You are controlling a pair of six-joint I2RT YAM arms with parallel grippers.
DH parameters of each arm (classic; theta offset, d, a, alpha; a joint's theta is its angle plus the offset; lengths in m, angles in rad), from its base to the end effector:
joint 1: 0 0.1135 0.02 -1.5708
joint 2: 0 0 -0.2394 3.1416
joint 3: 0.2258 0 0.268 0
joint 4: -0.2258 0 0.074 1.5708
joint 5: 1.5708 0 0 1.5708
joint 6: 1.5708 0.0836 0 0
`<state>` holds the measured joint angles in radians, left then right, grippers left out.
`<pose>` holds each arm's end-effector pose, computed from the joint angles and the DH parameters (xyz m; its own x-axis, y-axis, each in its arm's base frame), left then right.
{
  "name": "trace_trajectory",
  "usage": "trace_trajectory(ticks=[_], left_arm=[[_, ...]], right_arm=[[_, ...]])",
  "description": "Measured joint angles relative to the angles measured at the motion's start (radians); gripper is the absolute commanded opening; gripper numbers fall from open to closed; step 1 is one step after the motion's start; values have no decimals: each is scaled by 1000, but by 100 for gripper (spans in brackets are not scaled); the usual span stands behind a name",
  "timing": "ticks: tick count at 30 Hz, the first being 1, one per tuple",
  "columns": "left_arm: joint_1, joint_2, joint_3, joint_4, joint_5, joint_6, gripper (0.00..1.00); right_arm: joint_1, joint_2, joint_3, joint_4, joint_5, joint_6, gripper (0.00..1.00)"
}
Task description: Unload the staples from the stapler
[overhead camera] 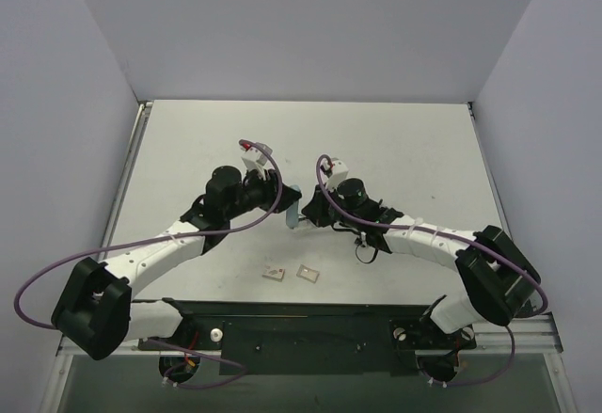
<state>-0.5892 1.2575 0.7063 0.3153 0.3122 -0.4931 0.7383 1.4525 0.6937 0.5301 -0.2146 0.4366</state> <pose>0.2763 -0.2155 0.2197 -0.5390 -0.1816 -0.8225 0.5926 0.6122 -0.5235 0.2648 0.2650 0.1798 -0.4949 0.1083 -0.8622 -0.6640 0.5929 0.4556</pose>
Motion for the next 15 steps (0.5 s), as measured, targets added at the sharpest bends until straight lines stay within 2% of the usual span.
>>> trace_trajectory(ticks=[15], left_arm=[[5,89,16,104,-43,9,0]], right_arm=[[35,71,3,99,-3,79,0]])
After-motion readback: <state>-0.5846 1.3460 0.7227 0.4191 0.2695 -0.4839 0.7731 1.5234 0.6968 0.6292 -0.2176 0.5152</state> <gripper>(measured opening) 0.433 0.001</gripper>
